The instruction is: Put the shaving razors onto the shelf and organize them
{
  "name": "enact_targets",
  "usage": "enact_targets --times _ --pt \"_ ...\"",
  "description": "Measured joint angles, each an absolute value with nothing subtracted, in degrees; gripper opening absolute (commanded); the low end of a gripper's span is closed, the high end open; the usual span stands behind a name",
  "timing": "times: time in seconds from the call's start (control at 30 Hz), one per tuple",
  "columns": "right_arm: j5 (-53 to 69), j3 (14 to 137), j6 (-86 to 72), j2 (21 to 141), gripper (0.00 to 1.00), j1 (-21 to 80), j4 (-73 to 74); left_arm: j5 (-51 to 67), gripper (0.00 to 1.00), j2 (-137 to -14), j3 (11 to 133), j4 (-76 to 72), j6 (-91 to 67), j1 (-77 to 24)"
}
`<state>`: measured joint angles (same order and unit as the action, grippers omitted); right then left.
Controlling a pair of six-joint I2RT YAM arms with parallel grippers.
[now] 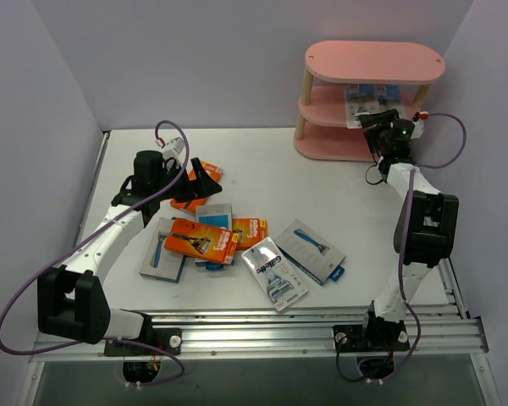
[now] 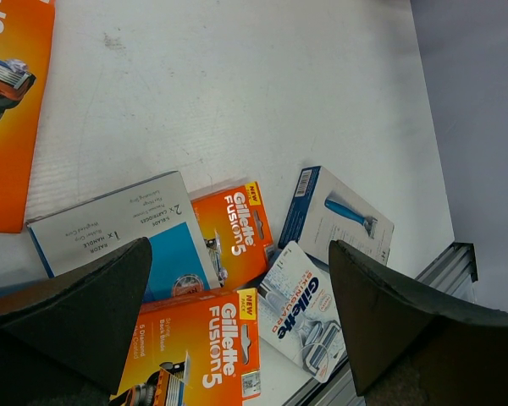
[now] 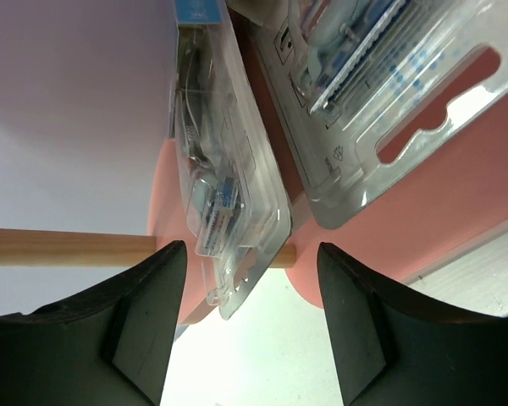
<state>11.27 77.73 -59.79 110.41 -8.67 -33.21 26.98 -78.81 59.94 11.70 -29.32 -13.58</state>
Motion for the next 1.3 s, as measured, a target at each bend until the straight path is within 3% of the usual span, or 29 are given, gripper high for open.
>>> enact_targets --times 1.13,1.3 --pt "13.39 85.69 -57.95 110.72 0.58 -10.15 -24.69 27.73 0.94 -80.12 60.53 13.06 -29.32 -13.58" --pt "13.5 86.85 -57.82 111.96 0.5 -10.15 -24.1 27.75 0.94 -80.82 61.01 13.19 -29.32 -13.67"
